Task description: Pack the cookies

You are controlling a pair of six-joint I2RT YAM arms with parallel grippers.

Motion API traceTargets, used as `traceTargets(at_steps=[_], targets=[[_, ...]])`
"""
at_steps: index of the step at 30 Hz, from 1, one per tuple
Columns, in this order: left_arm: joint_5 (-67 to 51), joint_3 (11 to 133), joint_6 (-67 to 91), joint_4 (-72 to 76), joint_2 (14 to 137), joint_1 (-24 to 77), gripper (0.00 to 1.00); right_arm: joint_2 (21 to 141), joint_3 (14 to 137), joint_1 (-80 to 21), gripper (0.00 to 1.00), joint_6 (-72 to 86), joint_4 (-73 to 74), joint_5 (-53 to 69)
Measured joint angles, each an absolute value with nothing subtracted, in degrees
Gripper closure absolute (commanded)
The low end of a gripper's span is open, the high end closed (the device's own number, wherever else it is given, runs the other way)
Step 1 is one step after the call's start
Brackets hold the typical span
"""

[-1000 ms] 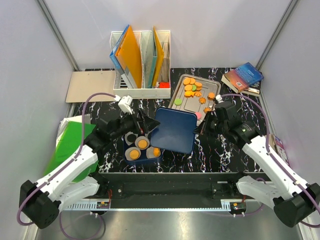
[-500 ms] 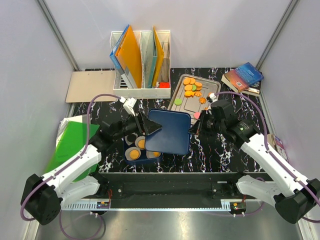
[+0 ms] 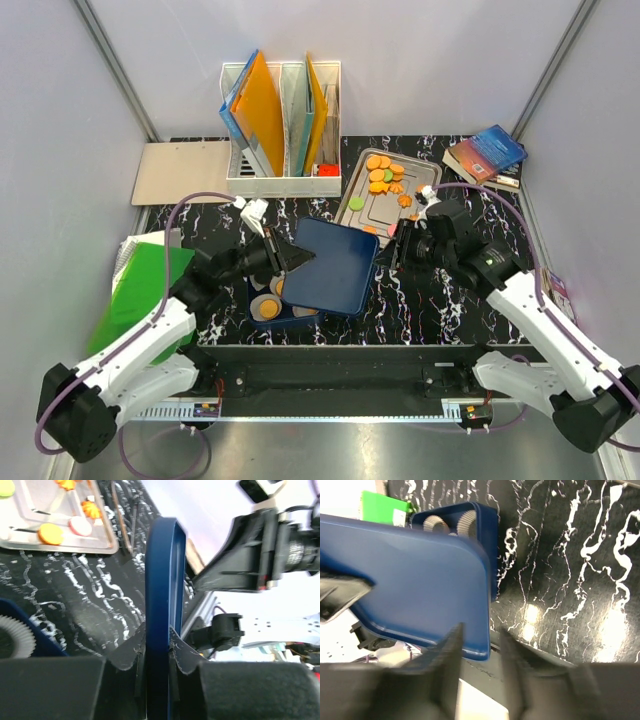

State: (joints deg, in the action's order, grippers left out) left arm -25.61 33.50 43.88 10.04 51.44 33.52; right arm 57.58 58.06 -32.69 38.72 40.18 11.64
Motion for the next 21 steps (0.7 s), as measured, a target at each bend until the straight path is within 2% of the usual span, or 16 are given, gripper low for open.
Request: traceTargets(at_steps=[1, 4, 12, 17, 21], targets=[[-25.32, 33.63, 43.07, 8.84, 50.98, 33.52, 0.82, 57.08, 58.33, -32.69, 0.45, 38.7, 40.36, 11.55], [-24.16, 35.42, 40.18, 4.25, 50.04, 33.5, 0.82, 55.02, 59.7, -32.69, 0.41, 38.57, 40.71, 11.03], [-15.16, 48.97, 28.8, -7.6, 48.66, 33.39, 0.82, 49.71, 61.76, -32.69, 0.41, 39.31, 41.23, 7.22], [-1.43, 53.71, 19.49, -13.61, 47.86, 35.03, 0.86, 51.7, 60.01, -32.69, 0.41, 41.08, 40.84, 6.63], [12.23, 54.02, 11.88, -17.43, 47.51, 41.28, 0.88, 54.96, 59.81, -32.69, 0.39, 42.06, 39.55, 7.03]])
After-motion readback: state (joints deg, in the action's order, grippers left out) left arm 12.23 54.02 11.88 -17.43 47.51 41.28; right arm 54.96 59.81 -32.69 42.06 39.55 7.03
